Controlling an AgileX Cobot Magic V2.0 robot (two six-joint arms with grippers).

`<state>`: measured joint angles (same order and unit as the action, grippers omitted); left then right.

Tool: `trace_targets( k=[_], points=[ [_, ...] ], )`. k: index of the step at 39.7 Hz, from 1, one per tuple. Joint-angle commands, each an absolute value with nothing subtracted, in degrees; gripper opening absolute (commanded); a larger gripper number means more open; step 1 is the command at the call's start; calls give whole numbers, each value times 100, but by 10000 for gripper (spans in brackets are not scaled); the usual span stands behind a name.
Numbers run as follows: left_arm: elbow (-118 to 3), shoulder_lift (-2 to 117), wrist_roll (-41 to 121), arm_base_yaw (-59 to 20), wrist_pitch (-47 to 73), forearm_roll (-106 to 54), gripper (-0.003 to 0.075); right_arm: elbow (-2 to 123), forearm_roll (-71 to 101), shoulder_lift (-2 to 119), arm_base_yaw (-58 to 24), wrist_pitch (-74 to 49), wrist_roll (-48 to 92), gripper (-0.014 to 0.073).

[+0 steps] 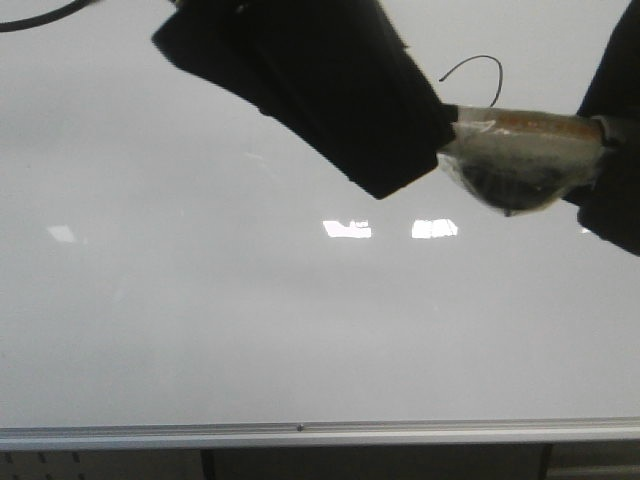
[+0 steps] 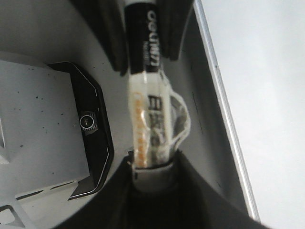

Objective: Write number 2 on whiteboard

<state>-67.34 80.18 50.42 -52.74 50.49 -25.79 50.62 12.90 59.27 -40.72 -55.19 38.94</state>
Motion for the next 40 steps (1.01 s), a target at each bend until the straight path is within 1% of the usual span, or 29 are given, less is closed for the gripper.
trace_targets(
  k=[1,2,5,7,9,12,18,22,24,27,33,37,40],
  points=[
    [-6930,7849,4995,-5307,4746,-2746,71,5253,1436,5823,-4066,-5323,3930,206],
    [-6930,7849,4995,-5307,4754,-2734,71,5253,1436,5823,-4066,-5331,3930,249],
    [-6930,7849,4995,-5307,4804,-2632,71,5253,1424,5823,-4048,-5357,3925,421],
    [-6930,7849,4910,-5307,4843,-2470,71,5253,1379,5807,-4003,-5386,3891,496],
    [-6930,7828,4694,-5307,4852,-2190,71,5253,1312,5746,-3888,-5419,3808,545],
    [-6934,7752,4300,-5307,4932,-1632,71,5253,1201,5622,-3653,-5445,3656,549],
    [-6934,7509,3112,-5296,5126,-318,71,5253,730,5281,-2829,-5479,2993,538],
    [-6934,7320,2068,-5014,5149,492,71,5253,647,5035,-2206,-5502,2741,538],
    [-6934,7261,1744,-4752,5115,674,71,5253,647,4960,-1982,-5515,2741,538],
    [-6934,7188,1347,-4149,5035,710,71,5253,647,4890,-1708,-5524,2741,538],
    [-6922,7142,845,-2873,4689,600,71,5253,658,4891,-1636,-5518,2741,538],
    [-6790,7142,845,-2049,4072,333,71,5253,673,4898,-1636,-5505,2741,538],
    [-6569,7153,845,-1409,3279,-62,71,5247,673,4898,-1636,-5472,2741,538]
  ],
)
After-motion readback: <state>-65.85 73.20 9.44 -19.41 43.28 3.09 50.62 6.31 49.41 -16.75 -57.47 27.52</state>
